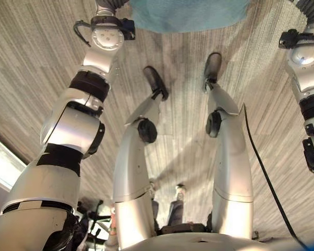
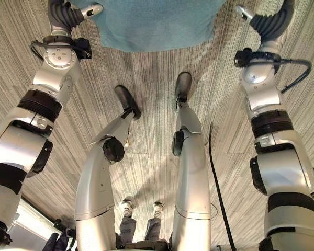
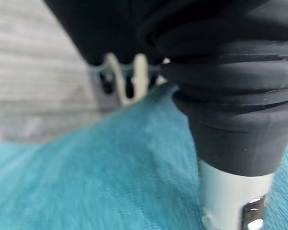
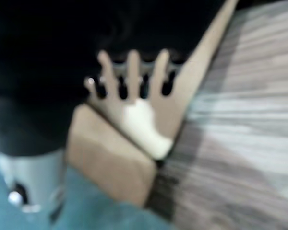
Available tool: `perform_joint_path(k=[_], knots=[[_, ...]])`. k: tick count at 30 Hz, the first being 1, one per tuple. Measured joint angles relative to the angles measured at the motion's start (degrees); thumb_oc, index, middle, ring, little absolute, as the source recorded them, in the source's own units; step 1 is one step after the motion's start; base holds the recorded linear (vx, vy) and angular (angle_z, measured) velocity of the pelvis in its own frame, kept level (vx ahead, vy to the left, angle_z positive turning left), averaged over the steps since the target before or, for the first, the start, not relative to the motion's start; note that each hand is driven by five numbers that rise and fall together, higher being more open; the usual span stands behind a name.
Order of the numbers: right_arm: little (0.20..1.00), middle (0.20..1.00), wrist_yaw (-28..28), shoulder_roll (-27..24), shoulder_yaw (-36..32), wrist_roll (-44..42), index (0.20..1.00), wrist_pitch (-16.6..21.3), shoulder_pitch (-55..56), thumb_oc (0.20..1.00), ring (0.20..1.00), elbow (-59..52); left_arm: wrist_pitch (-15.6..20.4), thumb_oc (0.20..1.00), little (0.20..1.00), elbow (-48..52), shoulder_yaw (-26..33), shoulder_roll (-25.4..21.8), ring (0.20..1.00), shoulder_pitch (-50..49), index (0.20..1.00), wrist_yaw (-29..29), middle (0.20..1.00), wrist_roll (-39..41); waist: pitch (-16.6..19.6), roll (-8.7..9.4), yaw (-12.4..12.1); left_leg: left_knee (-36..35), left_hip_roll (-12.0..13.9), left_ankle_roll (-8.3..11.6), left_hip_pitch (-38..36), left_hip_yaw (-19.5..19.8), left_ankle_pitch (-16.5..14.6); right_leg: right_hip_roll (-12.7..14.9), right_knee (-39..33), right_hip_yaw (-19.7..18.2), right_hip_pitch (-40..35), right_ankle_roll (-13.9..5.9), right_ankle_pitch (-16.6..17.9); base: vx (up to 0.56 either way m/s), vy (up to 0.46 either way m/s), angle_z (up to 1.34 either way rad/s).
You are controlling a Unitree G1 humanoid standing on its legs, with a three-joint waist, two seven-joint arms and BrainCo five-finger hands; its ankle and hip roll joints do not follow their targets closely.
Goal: Pick up all the scattered cushions and arrange them neatly on the sofa.
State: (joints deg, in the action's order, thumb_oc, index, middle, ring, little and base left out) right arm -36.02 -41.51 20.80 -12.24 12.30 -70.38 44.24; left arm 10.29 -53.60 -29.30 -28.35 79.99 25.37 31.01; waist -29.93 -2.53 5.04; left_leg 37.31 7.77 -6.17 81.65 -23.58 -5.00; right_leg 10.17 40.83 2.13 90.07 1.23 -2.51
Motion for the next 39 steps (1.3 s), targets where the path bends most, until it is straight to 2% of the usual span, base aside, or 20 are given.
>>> perform_joint_path(k=[2, 4, 8, 9, 10, 11, 12, 13, 18, 22, 23, 24, 26, 27, 29, 30, 35, 37, 38, 39], knots=[[1.000, 1.000, 0.43, -0.03, 1.44, -0.39, 1.000, -0.14, -2.01, 1.000, 1.000, 0.59, 0.00, 1.000, 1.000, 0.17, -0.31, 0.44, 1.000, 0.30, 1.000, -0.01, 1.000, 0.08, 0.03, 0.00, -0.58, 0.28, 0.00, 0.01, 0.09, 0.10, 0.06, 0.00, 0.05, 0.15, 0.00, -0.04, 0.12, 0.00, -0.059, 0.00], [1.000, 1.000, 1.49, 0.51, 6.71, -0.98, 1.000, -0.66, -6.67, 1.000, 1.000, 2.26, -0.04, 1.000, 1.000, 0.17, -2.27, 1.28, 1.000, 1.61, 1.000, -0.05, 1.000, 1.72, 0.08, -0.08, -1.62, 0.93, 0.10, 0.01, 0.51, 0.74, 0.06, -0.05, 0.32, 0.51, 0.00, -0.02, 0.24, -0.01, -0.053, -0.01], [1.000, 1.000, 1.78, 5.22, 9.96, -3.27, 1.000, -2.58, -12.03, 1.000, 1.000, 4.23, -0.22, 1.000, 1.000, 0.14, -4.09, 2.47, 1.000, 3.27, 1.000, -0.02, 1.000, 2.33, 0.08, -0.09, -2.41, 1.65, 0.24, -0.12, 1.22, 1.23, 0.14, -0.02, 0.24, 0.97, -0.02, 0.05, 0.75, 0.00, -0.030, -0.01], [0.875, 0.875, 1.78, 5.66, 10.51, -3.34, 0.875, -3.03, -12.40, 0.875, 0.875, 4.29, -0.32, 1.000, 1.000, 0.12, -4.29, 2.17, 1.000, 3.57, 1.000, -0.04, 1.000, 3.00, 0.08, -0.10, -2.38, 1.90, 0.25, -0.12, 1.22, 1.33, 0.13, -0.03, 0.29, 0.97, -0.12, 0.04, 0.80, 0.00, -0.026, -0.03], [0.520, 0.520, 1.87, 6.36, 10.59, -3.37, 0.520, -3.21, -12.49, 0.520, 0.520, 4.35, -0.45, 1.000, 1.000, 0.08, -4.43, 2.74, 1.000, 3.76, 1.000, -0.03, 1.000, 3.69, 0.09, -0.12, -2.40, 2.02, 0.25, -0.12, 1.20, 1.49, 0.13, -0.02, 0.33, 1.01, -0.30, 0.05, 0.89, 0.00, 0.000, 0.00], [0.200, 0.200, 1.88, 6.99, 10.69, -3.43, 0.200, -3.43, -12.49, 0.200, 0.200, 4.34, -0.60, 0.683, 0.683, 0.09, -4.43, 2.87, 0.683, 3.87, 0.683, -0.03, 0.683, 4.41, 0.09, -0.12, -2.37, 2.19, 0.30, -0.17, 1.20, 1.69, 0.17, -0.02, 0.33, 1.20, -0.48, 0.07, 1.01, 0.00, 0.000, 0.00], [0.200, 0.200, 1.88, 7.29, 11.11, -3.46, 0.200, -3.47, -12.49, 0.200, 0.200, 4.34, -0.62, 0.529, 0.529, 0.09, -4.40, 2.83, 0.529, 3.89, 0.529, -0.03, 0.529, 4.49, 0.09, -0.12, -2.37, 2.26, 0.38, -0.29, 1.20, 1.73, 0.31, -0.02, 0.34, 1.30, -0.54, 0.14, 1.12, 0.00, 0.000, 0.00], [0.200, 0.200, 1.88, 7.59, 11.32, -3.50, 0.200, -3.48, -12.50, 0.200, 0.200, 4.31, -0.63, 0.200, 0.200, 0.09, -4.34, 2.75, 0.200, 3.87, 0.200, -0.03, 0.200, 4.65, 0.09, -0.12, -2.40, 2.27, 0.42, -0.31, 1.20, 1.82, 0.48, -0.03, 0.25, 1.43, -0.64, 0.21, 1.29, 0.00, 0.000, 0.00], [0.200, 0.200, 2.60, 8.44, 11.47, -4.48, 0.200, -3.99, -12.45, 0.200, 0.200, 4.10, -0.80, 0.200, 0.200, 0.13, -4.26, 1.43, 0.200, 3.83, 0.200, -0.02, 0.200, 6.66, 0.09, -0.12, -2.25, 2.30, 0.58, -0.28, -0.06, 2.19, 1.29, -0.06, -0.02, 1.80, -2.23, 0.46, 1.90, 0.00, 0.000, 0.00], [0.200, 0.200, 4.57, 7.56, 11.35, -4.41, 0.200, -4.08, -9.18, 0.200, 0.200, -0.06, -1.00, 0.200, 0.200, 4.63, -3.98, -0.31, 0.200, 0.51, 0.200, -0.18, 0.200, 6.67, 0.19, -0.09, -2.04, 0.60, 0.46, -0.33, -3.80, 2.04, 1.86, -0.33, -2.46, 1.86, -6.30, 0.34, 2.57, -0.01, -0.023, -0.02], [0.200, 0.200, 4.72, 6.94, 11.16, -4.22, 0.200, -3.83, -4.37, 0.200, 0.200, -3.05, -0.73, 0.200, 0.200, 7.55, -3.70, -0.14, 0.200, -4.86, 0.200, -0.30, 0.200, 6.63, 6.43, -0.22, -1.67, 0.11, 0.23, -0.35, -0.99, 2.10, 1.92, -0.28, -2.57, 1.89, -3.51, -0.28, 2.55, -0.04, -0.047, 0.00], [0.200, 0.200, 5.14, 6.11, 11.00, -3.81, 0.200, -3.83, -2.04, 0.200, 0.200, -6.01, -0.60, 0.200, 0.200, 9.87, -2.97, -0.31, 0.200, -7.14, 0.200, -0.52, 0.200, 6.61, 8.48, -0.30, -1.73, -0.06, 0.15, -0.42, 0.29, 2.05, 1.97, -0.18, -2.51, 1.89, -2.22, -0.58, 2.43, -0.06, -0.047, 0.03], [0.200, 0.200, 5.98, 4.42, 9.25, -2.44, 0.200, -3.90, -0.41, 0.200, 0.200, -8.90, 0.09, 0.200, 0.200, 11.59, -1.75, -0.72, 0.200, -8.70, 0.200, -0.81, 0.200, 6.57, 8.38, -0.26, -1.75, -0.08, 0.15, -0.46, 0.21, 2.06, 2.02, -0.22, -2.17, 2.00, -2.31, -0.49, 2.52, -0.07, -0.060, 0.03], [0.200, 0.200, 6.49, 5.25, 7.10, -2.00, 0.200, -4.04, 0.86, 0.200, 0.200, -11.76, -0.18, 0.200, 0.200, 12.71, 0.24, -0.91, 0.200, -9.45, 0.200, -1.59, 0.200, 6.53, 1.54, -0.02, -1.26, -0.90, 0.05, -0.25, -7.36, 2.11, 2.32, -0.10, -2.79, 2.40, -9.88, 0.07, 2.81, -0.05, -0.052, 0.01], [0.200, 0.200, 6.69, 7.34, 6.34, -1.19, 0.200, -4.01, 5.27, 0.200, 0.200, -12.60, -0.14, 0.200, 0.200, 14.05, 1.70, 0.54, 0.200, -14.52, 0.200, -1.80, 0.200, 6.28, 3.73, -0.10, -0.98, -2.85, -0.34, 0.38, -10.30, 2.72, 2.50, -0.19, -4.02, 2.84, -12.91, -0.02, 2.57, -0.03, -0.069, 0.05], [0.200, 0.200, 6.71, 8.21, 4.86, 0.08, 0.200, -3.38, 10.67, 0.200, 0.200, -15.52, 0.66, 0.200, 0.200, 17.86, 3.50, 1.36, 0.200, -19.98, 0.200, -2.28, 0.200, 5.45, 7.98, -0.11, -0.61, -3.06, -0.60, 0.56, -9.84, 3.64, 2.49, -0.14, -3.60, 3.30, -12.67, -0.50, 1.81, -0.03, -0.124, 0.14], [0.200, 0.200, 7.84, 9.71, -1.75, 2.10, 0.200, -3.24, 20.50, 0.200, 0.200, -23.34, 1.30, 0.200, 0.200, 26.85, 8.47, 3.26, 0.200, -28.55, 0.200, -2.99, 0.200, 3.17, 8.46, 0.00, -0.21, -4.66, -0.82, 2.15, -15.09, 6.48, 2.62, -0.04, -4.89, 6.04, -19.85, -0.43, 0.30, -0.02, -0.111, 0.15], [0.200, 0.200, 9.11, 10.31, -2.51, 3.31, 0.200, -2.83, 28.11, 0.200, 0.200, -29.01, 1.66, 0.200, 0.200, 31.34, 10.01, 4.16, 0.200, -36.98, 0.200, -4.27, 0.200, 1.27, 8.35, 0.19, 0.44, -7.09, -0.95, 3.18, -21.69, 7.97, 3.04, -0.05, -6.75, 7.95, -27.29, 0.10, 0.21, 0.00, -0.148, 0.14], [0.200, 0.200, 9.25, 11.06, -2.14, 4.34, 0.200, -2.02, 30.42, 0.200, 0.200, -29.46, 1.95, 0.200, 0.200, 31.39, 9.55, 4.22, 0.200, -39.15, 0.200, -4.40, 0.200, 0.87, 9.24, 0.71, 0.51, -7.08, -0.77, 4.44, -23.15, 8.70, 2.58, -0.29, -7.86, 8.37, -29.42, 0.65, -0.27, 0.00, -0.112, 0.15], [0.200, 0.200, 10.38, 11.66, -3.39, 4.88, 0.200, -1.88, 33.60, 0.200, 0.200, -31.43, 1.88, 0.200, 0.200, 32.76, 10.87, 4.82, 0.200, -43.41, 0.200, -5.06, 0.200, 0.69, 10.81, 1.05, 0.08, -8.33, 0.02, 4.59, -25.36, 8.67, 1.85, -0.75, -7.37, 9.27, -31.69, 0.08, -1.25, 0.02, -0.121, 0.32]])
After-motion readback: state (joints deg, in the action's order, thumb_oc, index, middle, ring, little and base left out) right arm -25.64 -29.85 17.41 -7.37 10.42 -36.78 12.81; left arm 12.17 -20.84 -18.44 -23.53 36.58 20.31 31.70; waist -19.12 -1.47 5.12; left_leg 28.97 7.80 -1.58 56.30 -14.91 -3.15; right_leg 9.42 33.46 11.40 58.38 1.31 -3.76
